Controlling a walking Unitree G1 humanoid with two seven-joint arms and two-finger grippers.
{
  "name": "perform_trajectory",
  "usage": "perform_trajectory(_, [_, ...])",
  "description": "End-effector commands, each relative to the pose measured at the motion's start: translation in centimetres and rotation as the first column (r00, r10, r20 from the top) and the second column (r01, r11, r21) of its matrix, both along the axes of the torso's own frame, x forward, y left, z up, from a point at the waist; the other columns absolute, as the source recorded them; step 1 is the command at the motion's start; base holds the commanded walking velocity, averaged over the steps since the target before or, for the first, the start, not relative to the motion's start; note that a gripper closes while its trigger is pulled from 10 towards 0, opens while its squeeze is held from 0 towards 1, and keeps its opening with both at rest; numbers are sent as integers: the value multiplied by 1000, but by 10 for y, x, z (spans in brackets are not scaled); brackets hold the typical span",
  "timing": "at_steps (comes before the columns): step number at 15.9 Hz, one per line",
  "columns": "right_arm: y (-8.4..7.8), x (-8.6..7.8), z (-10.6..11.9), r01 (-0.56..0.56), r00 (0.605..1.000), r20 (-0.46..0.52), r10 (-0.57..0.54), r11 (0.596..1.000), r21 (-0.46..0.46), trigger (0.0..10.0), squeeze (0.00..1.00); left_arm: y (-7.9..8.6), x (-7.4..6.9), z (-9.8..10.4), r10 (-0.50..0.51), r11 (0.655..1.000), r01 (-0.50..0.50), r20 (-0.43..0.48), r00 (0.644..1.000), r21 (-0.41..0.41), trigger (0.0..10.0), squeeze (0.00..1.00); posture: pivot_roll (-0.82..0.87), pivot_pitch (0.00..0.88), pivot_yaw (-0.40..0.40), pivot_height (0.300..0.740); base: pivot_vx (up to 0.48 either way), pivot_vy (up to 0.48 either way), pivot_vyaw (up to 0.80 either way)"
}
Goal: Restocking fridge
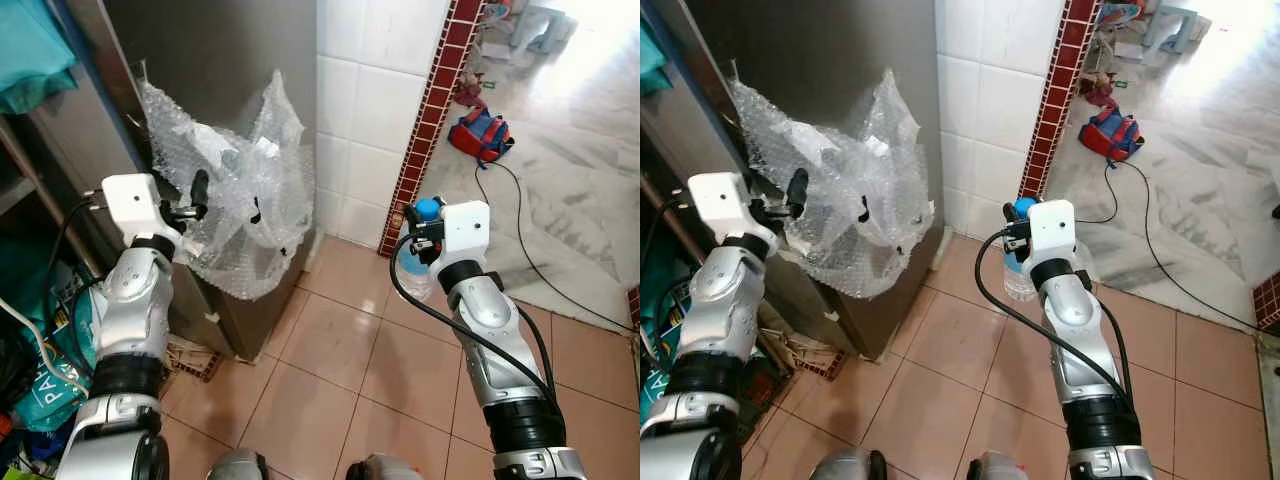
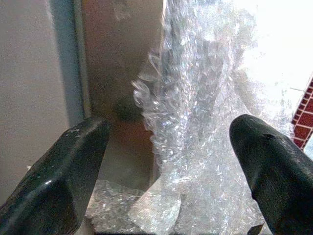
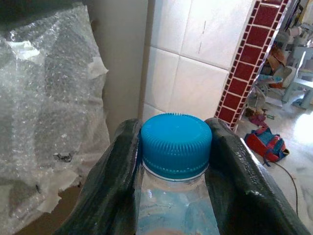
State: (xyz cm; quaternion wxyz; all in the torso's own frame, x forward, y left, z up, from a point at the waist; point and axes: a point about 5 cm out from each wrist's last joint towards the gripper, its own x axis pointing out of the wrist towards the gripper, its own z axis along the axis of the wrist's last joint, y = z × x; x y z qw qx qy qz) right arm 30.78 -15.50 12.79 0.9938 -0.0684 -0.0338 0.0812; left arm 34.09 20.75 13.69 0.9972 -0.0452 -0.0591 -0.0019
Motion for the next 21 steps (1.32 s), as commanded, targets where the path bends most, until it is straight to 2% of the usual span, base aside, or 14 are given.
perform_trajectory(1, [1, 0, 11, 1, 999, 40, -1, 1000, 2, 10000, 0, 6, 2, 2, 21, 1000, -21, 4, 1000, 9, 10000, 0, -12, 70, -10, 740, 0, 0, 0])
perform_trajectory(6, [-1, -2, 10, 7, 999, 33, -7, 1000, -5, 10000, 0, 10, 14, 8, 57, 998, -57, 32, 998, 0, 10000, 0, -29, 70, -10, 740, 0, 0, 0])
perform_trajectory(9, [-1, 0, 11, 3, 999, 32, -3, 1000, -12, 10000, 0, 6, 21, 4, 51, 998, -51, 0, 999, -21, 10000, 0, -34, 59, -15, 740, 0, 0, 0])
perform_trajectory(13, [1, 3, 14, -6, 999, 39, 6, 1000, -16, 10000, 0, -17, 31, -3, -80, 997, 79, -74, 994, -24, 10000, 0, -41, 47, -21, 740, 0, 0, 0])
perform_trajectory(16, [1, 2, 14, -3, 999, 40, 4, 1000, -22, 10000, 0, -45, 32, -14, -272, 961, 275, -130, 953, 4, 10000, 0, -45, 44, -16, 740, 0, 0, 0])
perform_trajectory(19, [0, 3, 14, 8, 999, 41, -7, 1000, -19, 10000, 0, -50, 30, -17, -311, 950, 311, -133, 941, -27, 10000, 0, -43, 40, -9, 740, 0, 0, 0])
perform_trajectory(21, [0, 2, 15, 17, 999, 49, -15, 1000, -24, 10000, 0, -65, 27, -22, -377, 926, 377, -143, 915, -24, 10000, 0, -38, 39, -12, 740, 0, 0, 0])
